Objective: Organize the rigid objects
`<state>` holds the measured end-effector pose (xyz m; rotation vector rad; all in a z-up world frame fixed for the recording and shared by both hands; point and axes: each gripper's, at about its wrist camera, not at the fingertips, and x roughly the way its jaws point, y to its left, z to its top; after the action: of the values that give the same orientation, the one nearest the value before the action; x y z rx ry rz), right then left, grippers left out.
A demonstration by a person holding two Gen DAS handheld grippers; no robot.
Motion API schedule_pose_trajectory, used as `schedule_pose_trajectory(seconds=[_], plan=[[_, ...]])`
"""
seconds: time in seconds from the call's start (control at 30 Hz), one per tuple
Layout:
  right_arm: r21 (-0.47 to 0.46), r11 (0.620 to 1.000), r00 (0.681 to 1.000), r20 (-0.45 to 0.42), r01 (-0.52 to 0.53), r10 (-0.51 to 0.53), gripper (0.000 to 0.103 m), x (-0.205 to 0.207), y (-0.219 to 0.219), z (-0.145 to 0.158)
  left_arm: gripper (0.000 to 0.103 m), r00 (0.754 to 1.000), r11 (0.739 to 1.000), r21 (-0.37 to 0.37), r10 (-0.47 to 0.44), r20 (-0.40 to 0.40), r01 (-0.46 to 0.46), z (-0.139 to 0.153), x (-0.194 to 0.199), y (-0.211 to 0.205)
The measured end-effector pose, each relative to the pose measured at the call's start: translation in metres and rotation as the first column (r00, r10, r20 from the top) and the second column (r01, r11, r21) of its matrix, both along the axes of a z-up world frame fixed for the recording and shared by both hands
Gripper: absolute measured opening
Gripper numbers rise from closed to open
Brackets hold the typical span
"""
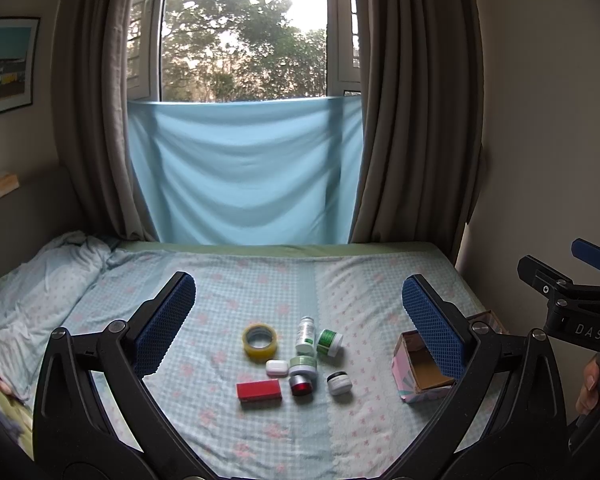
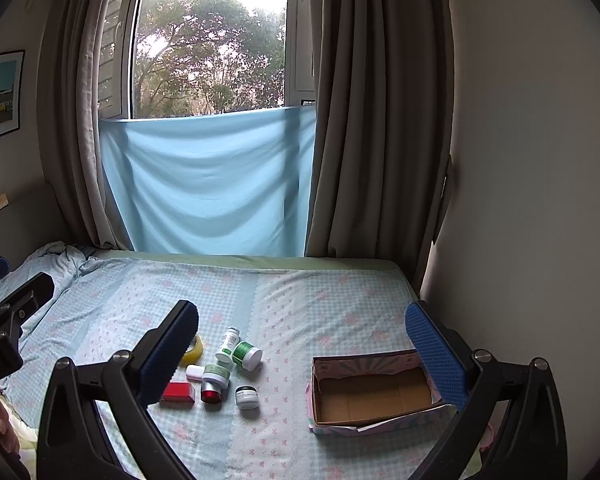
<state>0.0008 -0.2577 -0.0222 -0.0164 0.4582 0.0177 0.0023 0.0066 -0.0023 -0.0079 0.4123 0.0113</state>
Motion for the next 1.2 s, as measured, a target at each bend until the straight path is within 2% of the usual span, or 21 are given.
schedule_pose_trajectory(seconds=[0.53,0.87,1.2], plan=[[0.001,1.0,1.0,0.0,-0.001,0.001,0.103,0.001,0.001,0.004,0.102,1.0,1.0,-0.011,-0.002,0.031,0.003,0.003,0.001,0.003],[0.002,1.0,1.0,0.002,-0.002,0.002,0.103,0.0,0.003,0.005,0.102,1.0,1.0,-0.018,0.001,0.017,-0.001,0.003,0.002,0.003],[-0.002,0.999,0.999,-0.014,-0.048,0.048,0.103,0.016,0.0,0.007,0.102,0.996,0.997,-0.008,0.083,-0.02,-0.083,0.01,0.013,0.028]])
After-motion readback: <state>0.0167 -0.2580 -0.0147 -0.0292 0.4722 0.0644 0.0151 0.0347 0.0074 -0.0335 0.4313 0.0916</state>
